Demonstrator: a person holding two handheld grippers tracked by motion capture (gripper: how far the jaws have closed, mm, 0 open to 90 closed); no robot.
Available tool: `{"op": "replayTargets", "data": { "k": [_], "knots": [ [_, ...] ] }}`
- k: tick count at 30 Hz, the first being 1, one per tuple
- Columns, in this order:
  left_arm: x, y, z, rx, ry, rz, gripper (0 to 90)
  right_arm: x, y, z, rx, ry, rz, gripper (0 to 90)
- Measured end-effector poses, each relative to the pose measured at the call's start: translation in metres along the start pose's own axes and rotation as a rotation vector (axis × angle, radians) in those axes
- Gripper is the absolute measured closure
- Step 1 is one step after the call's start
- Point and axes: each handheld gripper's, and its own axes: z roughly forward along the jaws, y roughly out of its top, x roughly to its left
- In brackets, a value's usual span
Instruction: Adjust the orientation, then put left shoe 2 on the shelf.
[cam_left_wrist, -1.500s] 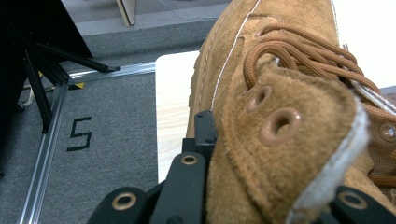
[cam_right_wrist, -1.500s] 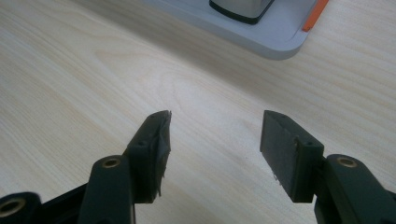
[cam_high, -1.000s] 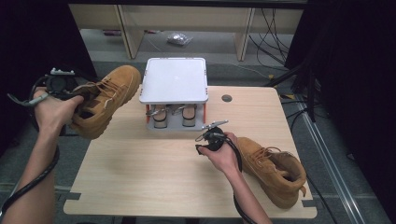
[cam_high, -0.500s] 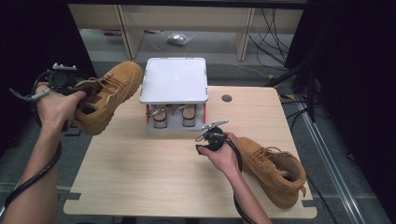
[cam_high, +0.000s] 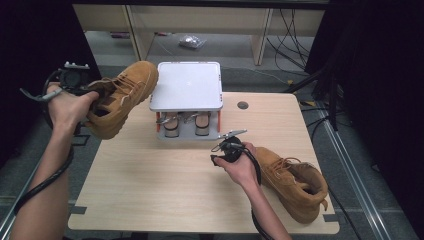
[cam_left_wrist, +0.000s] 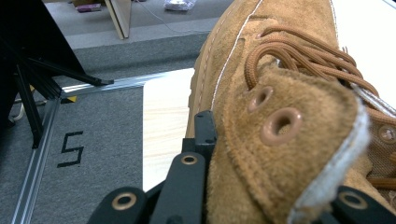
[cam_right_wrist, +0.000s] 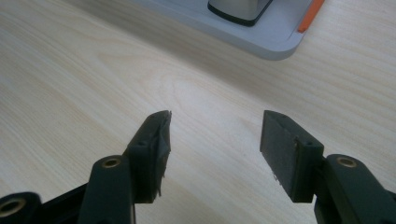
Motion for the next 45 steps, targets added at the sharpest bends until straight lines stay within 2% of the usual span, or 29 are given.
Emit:
{"op": "replayTargets", "data": {
  "k": [7,14,22,39,45],
  "knots": [
    [-0.004,0.010,0.002,-0.001,-0.010,-0.001,86.9,0.001,0.000,-0.001,0.000,0.002,-0.002,43.5],
    [-0.008,0.018,0.007,-0.014,-0.005,-0.027,86.9,0.003,0.001,-0.001,-0.004,0.008,-0.006,43.5],
    [-0.014,0.029,0.013,-0.014,0.004,-0.030,86.9,0.005,0.002,-0.001,-0.009,0.010,-0.010,43.5],
    [-0.031,0.053,0.029,0.014,0.004,-0.046,86.9,0.005,0.002,-0.003,-0.010,0.012,-0.001,43.5],
    [-0.038,0.062,0.037,0.024,-0.016,-0.057,86.8,0.005,0.002,-0.004,-0.005,0.014,0.005,43.6]
  ]
}}
